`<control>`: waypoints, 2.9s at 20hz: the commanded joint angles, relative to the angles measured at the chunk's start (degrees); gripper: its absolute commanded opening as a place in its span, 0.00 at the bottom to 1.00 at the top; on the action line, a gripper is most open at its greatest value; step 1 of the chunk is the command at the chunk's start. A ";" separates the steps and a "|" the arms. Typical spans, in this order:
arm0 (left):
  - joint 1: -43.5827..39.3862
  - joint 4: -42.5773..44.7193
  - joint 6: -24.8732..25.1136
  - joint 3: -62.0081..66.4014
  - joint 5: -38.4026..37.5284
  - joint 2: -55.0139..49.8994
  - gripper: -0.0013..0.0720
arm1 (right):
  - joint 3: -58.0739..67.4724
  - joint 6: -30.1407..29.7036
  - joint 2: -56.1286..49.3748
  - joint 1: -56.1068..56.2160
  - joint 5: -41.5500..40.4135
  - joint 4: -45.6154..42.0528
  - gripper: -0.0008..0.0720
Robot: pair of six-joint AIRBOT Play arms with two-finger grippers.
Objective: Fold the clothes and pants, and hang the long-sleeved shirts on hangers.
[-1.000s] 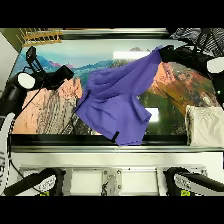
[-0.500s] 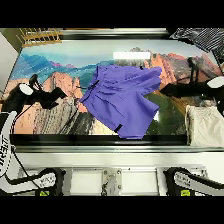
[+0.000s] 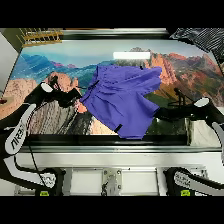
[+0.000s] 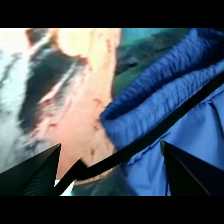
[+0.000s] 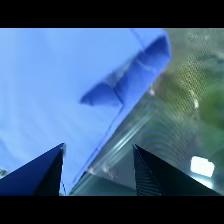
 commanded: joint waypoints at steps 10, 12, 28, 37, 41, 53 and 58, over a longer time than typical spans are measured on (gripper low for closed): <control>-5.14 -0.04 0.11 7.82 -2.34 -6.71 0.03 | -5.62 2.05 -3.02 11.87 -11.50 0.83 0.60; -4.37 0.24 0.17 6.97 -4.66 -5.62 0.03 | -4.55 2.05 -3.21 12.57 -12.96 1.07 0.22; -19.12 2.97 0.04 -31.19 2.58 25.66 0.03 | 1.44 11.28 5.44 0.42 1.75 -14.23 0.54; -18.99 2.93 0.04 -31.95 2.45 25.68 0.03 | -21.77 15.17 12.02 -3.37 -4.31 -0.28 0.55; -18.99 2.93 0.04 -31.95 2.47 25.68 0.03 | -21.90 15.19 12.00 -0.76 -6.45 -0.26 0.55; -15.91 3.10 0.07 -24.46 -1.81 29.57 0.03 | -11.47 12.17 15.17 8.61 -16.00 -3.13 0.02; -11.45 2.40 -0.17 -5.11 -6.95 44.63 0.03 | 20.68 12.09 23.47 8.63 -6.08 -14.03 0.02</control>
